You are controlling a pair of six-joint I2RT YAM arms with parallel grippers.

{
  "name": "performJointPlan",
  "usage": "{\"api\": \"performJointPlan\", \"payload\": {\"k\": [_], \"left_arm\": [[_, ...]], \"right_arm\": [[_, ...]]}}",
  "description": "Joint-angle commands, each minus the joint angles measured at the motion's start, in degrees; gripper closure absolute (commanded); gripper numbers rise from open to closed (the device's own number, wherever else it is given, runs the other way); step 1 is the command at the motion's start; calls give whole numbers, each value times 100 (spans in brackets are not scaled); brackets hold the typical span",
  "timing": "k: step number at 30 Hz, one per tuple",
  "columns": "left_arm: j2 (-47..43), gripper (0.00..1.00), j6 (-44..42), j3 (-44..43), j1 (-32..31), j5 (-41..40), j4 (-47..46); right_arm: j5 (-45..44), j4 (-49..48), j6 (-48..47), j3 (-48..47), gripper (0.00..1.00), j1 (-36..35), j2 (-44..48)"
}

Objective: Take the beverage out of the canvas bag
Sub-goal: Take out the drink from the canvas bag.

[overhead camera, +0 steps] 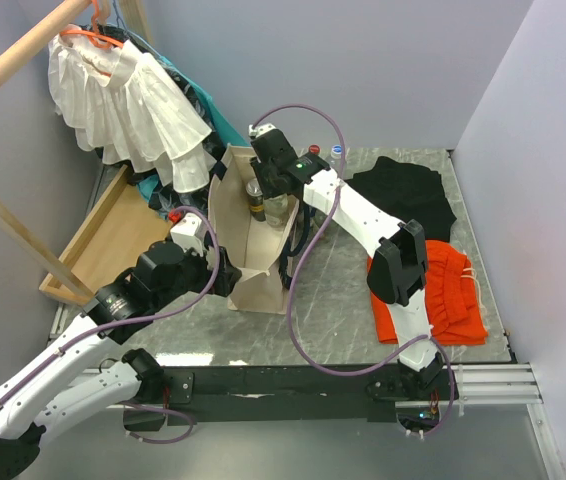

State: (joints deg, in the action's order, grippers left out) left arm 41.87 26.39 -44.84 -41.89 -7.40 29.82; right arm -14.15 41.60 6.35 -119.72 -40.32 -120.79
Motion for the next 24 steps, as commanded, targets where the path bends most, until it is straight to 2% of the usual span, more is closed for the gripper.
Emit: {"api": "performJointPlan", "payload": {"k": [1, 10, 24], "left_arm": [[14, 4, -64, -51, -39, 28, -3], [58, 4, -64, -51, -47, 28, -3], [67, 3, -55, -51, -83, 19, -3]], "right_arm": [[-272, -619, -108, -192, 100, -20, 760], [-246, -408, -169, -297, 100, -20, 487], [-343, -240, -196, 230, 100, -12, 293]]}}
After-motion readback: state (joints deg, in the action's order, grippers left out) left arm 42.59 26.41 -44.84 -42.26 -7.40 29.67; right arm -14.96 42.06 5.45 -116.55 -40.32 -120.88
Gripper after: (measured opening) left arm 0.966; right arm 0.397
